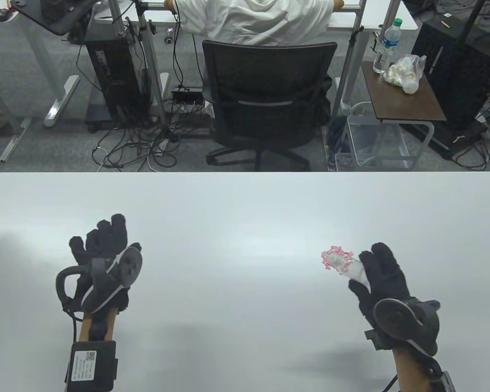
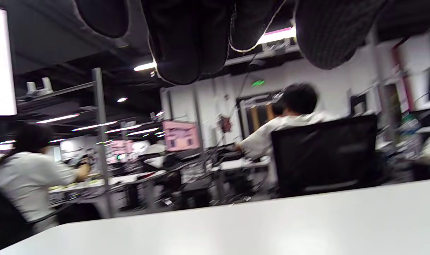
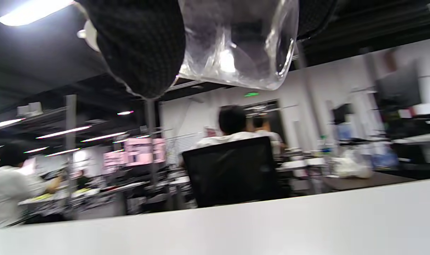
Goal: Squeeze empty conical bottle to blow paper scraps with air puff
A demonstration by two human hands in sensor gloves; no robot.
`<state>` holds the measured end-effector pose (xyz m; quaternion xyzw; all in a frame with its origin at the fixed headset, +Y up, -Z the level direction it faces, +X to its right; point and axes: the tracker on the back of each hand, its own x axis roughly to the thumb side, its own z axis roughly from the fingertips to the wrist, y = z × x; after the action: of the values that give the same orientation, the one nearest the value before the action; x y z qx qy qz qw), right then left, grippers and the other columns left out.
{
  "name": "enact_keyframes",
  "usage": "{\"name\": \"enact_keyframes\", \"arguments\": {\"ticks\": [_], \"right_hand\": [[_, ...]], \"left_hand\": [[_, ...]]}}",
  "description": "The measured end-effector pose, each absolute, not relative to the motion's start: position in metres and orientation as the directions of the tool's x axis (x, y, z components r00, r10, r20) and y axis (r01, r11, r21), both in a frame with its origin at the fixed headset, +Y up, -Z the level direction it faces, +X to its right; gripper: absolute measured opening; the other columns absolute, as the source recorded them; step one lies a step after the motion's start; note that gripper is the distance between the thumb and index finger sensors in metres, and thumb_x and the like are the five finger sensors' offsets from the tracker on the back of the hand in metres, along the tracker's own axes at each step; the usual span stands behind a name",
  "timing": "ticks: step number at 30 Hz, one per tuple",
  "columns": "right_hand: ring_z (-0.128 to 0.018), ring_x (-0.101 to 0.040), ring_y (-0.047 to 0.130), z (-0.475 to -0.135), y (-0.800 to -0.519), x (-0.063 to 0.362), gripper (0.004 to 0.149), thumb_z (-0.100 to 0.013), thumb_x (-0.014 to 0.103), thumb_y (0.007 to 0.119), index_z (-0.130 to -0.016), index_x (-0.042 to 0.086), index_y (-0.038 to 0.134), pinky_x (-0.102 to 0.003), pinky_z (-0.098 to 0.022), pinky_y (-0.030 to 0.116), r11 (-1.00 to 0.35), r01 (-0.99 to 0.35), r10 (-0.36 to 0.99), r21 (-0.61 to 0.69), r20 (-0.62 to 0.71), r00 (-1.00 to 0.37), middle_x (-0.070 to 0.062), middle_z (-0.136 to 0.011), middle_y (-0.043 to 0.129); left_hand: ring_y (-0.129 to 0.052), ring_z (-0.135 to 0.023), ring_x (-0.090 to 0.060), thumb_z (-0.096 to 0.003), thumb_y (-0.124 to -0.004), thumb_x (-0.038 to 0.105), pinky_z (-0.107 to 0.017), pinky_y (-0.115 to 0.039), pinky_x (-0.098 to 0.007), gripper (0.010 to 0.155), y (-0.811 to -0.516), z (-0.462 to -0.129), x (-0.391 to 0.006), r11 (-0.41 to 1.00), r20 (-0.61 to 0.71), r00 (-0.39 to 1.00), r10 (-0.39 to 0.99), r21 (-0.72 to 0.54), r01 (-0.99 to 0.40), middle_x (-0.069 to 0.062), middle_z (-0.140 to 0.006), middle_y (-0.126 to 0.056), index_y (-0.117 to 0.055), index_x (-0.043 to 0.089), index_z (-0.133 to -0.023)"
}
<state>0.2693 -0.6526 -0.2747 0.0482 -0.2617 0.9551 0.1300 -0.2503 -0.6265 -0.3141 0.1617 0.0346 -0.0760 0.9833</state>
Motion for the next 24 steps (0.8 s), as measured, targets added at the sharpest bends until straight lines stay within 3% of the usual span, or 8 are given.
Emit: {"name": "enact_keyframes", "arguments": {"ticks": [5, 9, 12, 15, 24], "right_hand": [[-0.096, -0.042, 0.079, -0.29, -0.662, 0.307, 0.068, -0.039, 0.029, 0.099, -0.102, 0.021, 0.075, -0.067, -0.072, 0.055, -0.89, -0.119, 0.224, -0.441, -0.194, -0.955, -0.014, -0.107, 0.074], [-0.095, -0.039, 0.08, -0.31, -0.686, 0.319, 0.067, -0.038, 0.03, 0.1, -0.101, 0.026, 0.076, -0.07, -0.073, 0.052, -0.96, 0.086, 0.036, -0.265, -0.425, -0.905, -0.009, -0.104, 0.079], [-0.099, -0.036, 0.076, -0.319, -0.704, 0.324, 0.067, -0.038, 0.029, 0.1, -0.101, 0.03, 0.076, -0.071, -0.074, 0.046, -0.968, 0.185, -0.082, -0.169, -0.487, -0.869, -0.005, -0.105, 0.078], [-0.099, -0.037, 0.076, -0.324, -0.719, 0.328, 0.067, -0.039, 0.029, 0.099, -0.102, 0.029, 0.075, -0.071, -0.074, 0.046, -0.981, 0.166, -0.096, -0.101, -0.493, -0.865, -0.006, -0.105, 0.077], [-0.094, -0.035, 0.081, -0.333, -0.737, 0.33, 0.066, -0.036, 0.03, 0.101, -0.099, 0.029, 0.08, -0.069, -0.074, 0.052, -0.981, 0.191, -0.147, -0.041, -0.489, -0.86, -0.004, -0.101, 0.084]], "left_hand": [[-0.077, -0.103, -0.039, -0.0571, -0.076, 0.053, -0.077, -0.047, -0.07, 0.078, -0.625, -0.289, -0.196, 0.925, 0.045, 0.995, -0.088, 0.374, 0.065, -0.018, -0.118, -0.061, -0.047, 0.018, -0.121], [-0.078, -0.103, -0.039, -0.0572, -0.075, 0.054, -0.077, -0.047, -0.07, 0.077, -0.647, -0.276, -0.172, 0.934, 0.111, 0.994, 0.004, 0.354, -0.043, -0.017, -0.117, -0.063, -0.048, 0.019, -0.12], [-0.079, -0.101, -0.039, -0.0571, -0.076, 0.053, -0.076, -0.048, -0.07, 0.076, -0.674, -0.273, -0.173, 0.94, 0.122, 0.989, 0.084, 0.32, -0.12, -0.017, -0.116, -0.064, -0.049, 0.018, -0.12], [-0.08, -0.1, -0.039, -0.0571, -0.076, 0.052, -0.076, -0.047, -0.07, 0.075, -0.695, -0.276, -0.18, 0.962, 0.128, 0.985, 0.118, 0.233, -0.146, -0.018, -0.115, -0.066, -0.051, 0.018, -0.119], [-0.081, -0.099, -0.04, -0.0574, -0.076, 0.053, -0.076, -0.047, -0.07, 0.075, -0.71, -0.279, -0.193, 0.974, 0.104, 0.987, 0.119, 0.182, -0.136, -0.018, -0.115, -0.067, -0.052, 0.017, -0.119]]}}
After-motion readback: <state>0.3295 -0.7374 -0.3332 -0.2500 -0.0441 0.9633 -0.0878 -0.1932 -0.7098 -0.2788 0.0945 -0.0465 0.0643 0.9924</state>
